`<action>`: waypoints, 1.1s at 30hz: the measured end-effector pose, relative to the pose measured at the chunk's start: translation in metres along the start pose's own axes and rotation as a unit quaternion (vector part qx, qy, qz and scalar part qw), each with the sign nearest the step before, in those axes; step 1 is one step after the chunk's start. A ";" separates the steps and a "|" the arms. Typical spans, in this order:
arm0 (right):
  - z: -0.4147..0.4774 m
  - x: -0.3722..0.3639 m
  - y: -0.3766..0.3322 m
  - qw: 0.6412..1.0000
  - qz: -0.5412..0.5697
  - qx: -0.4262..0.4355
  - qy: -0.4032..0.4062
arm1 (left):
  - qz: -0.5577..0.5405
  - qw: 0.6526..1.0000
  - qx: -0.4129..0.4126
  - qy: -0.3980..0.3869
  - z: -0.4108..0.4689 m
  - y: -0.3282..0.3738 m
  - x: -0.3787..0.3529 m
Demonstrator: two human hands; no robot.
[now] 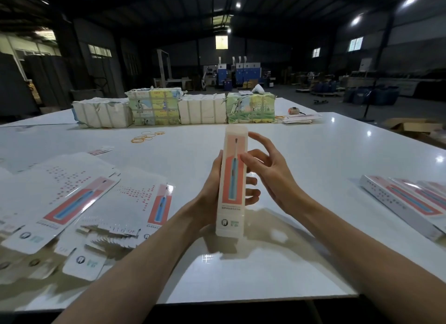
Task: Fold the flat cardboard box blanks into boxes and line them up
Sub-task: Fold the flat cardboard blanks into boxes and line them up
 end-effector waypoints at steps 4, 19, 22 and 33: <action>0.000 0.011 -0.002 0.999 -0.047 -0.009 0.005 | 0.193 0.959 -0.146 0.146 0.000 0.009 0.010; 0.003 0.013 0.008 0.997 -0.036 -0.062 -0.033 | 0.232 0.959 -0.159 0.032 0.002 0.009 -0.005; 0.004 0.012 0.009 0.994 -0.069 -0.074 -0.034 | 0.247 0.956 -0.154 0.038 0.001 0.007 -0.005; 0.006 0.028 0.010 0.991 -0.065 -0.084 0.081 | 0.274 0.954 -0.122 0.006 -0.002 0.002 -0.012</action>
Point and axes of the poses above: each hand's wrist, its own z-axis towards the middle knuckle, its own x-axis out of the back of the hand, y = z × x, the point moved 4 cm from there along z, towards the middle knuckle, and after that the axes turned 6 degrees about -y, right-handed, at the moved point
